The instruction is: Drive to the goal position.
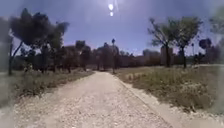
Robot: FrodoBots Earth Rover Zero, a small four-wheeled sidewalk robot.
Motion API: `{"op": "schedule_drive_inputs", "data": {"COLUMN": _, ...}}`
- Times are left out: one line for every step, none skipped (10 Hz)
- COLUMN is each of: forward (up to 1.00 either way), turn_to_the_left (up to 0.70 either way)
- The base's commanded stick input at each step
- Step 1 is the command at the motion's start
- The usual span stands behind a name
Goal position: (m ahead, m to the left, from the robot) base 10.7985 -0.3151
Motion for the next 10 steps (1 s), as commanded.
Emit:
{"op": "schedule_drive_inputs", "data": {"forward": 0.85, "turn_to_the_left": 0.15}}
{"op": "schedule_drive_inputs", "data": {"forward": 0.85, "turn_to_the_left": 0.0}}
{"op": "schedule_drive_inputs", "data": {"forward": 0.85, "turn_to_the_left": 0.0}}
{"op": "schedule_drive_inputs", "data": {"forward": 0.85, "turn_to_the_left": 0.0}}
{"op": "schedule_drive_inputs", "data": {"forward": 0.85, "turn_to_the_left": 0.0}}
{"op": "schedule_drive_inputs", "data": {"forward": 0.85, "turn_to_the_left": 0.0}}
{"op": "schedule_drive_inputs", "data": {"forward": 0.85, "turn_to_the_left": 0.0}}
{"op": "schedule_drive_inputs", "data": {"forward": 0.85, "turn_to_the_left": 0.0}}
{"op": "schedule_drive_inputs", "data": {"forward": 0.85, "turn_to_the_left": 0.0}}
{"op": "schedule_drive_inputs", "data": {"forward": 0.85, "turn_to_the_left": 0.0}}
